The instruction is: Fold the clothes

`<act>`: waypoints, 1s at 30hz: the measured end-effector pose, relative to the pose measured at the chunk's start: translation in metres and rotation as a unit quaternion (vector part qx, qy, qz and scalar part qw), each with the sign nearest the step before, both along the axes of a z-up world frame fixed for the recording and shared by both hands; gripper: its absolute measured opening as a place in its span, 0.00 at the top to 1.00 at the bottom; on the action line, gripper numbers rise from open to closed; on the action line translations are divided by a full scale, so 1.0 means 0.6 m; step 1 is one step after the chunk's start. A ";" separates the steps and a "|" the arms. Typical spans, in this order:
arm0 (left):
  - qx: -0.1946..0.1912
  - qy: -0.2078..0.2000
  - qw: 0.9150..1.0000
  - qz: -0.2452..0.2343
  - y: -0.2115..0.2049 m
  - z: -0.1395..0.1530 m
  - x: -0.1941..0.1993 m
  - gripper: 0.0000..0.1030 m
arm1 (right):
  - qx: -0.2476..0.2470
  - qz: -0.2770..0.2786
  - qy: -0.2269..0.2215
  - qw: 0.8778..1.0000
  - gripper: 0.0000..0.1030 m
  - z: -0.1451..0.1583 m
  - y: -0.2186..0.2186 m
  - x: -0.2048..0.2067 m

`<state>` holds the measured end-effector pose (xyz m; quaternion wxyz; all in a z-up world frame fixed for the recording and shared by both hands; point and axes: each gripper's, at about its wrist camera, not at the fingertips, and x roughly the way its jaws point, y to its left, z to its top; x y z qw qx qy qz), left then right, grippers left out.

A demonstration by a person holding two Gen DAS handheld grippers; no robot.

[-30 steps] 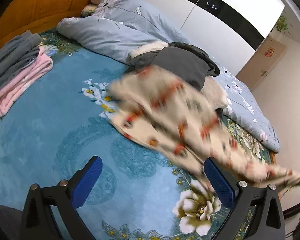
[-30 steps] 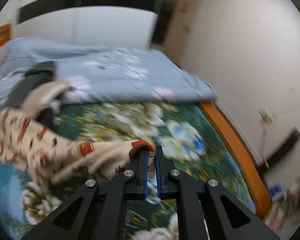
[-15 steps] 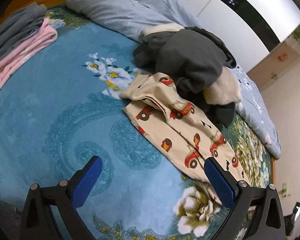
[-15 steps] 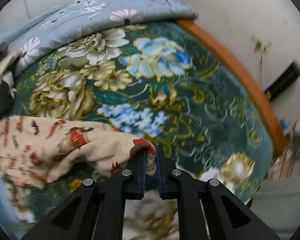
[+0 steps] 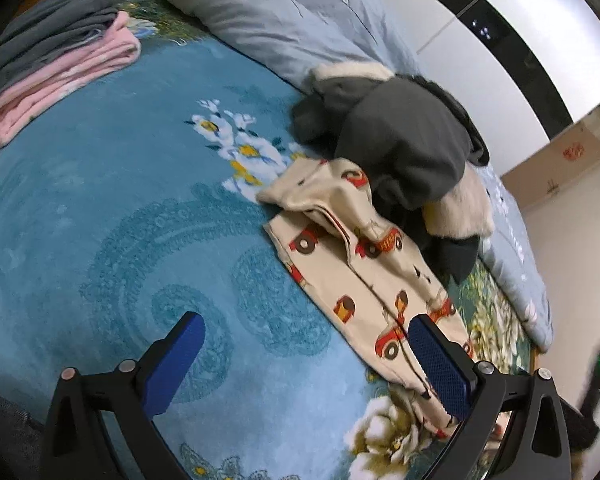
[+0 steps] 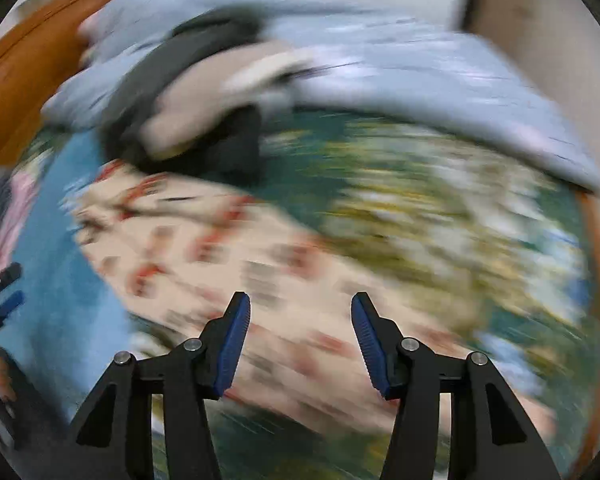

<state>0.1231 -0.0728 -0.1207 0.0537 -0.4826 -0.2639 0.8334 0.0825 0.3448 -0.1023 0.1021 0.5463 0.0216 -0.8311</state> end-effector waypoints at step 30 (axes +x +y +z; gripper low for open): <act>0.103 0.018 0.991 0.088 -0.096 -0.018 0.008 0.00 | 0.012 0.221 0.085 0.971 0.98 -0.007 -0.346 0.034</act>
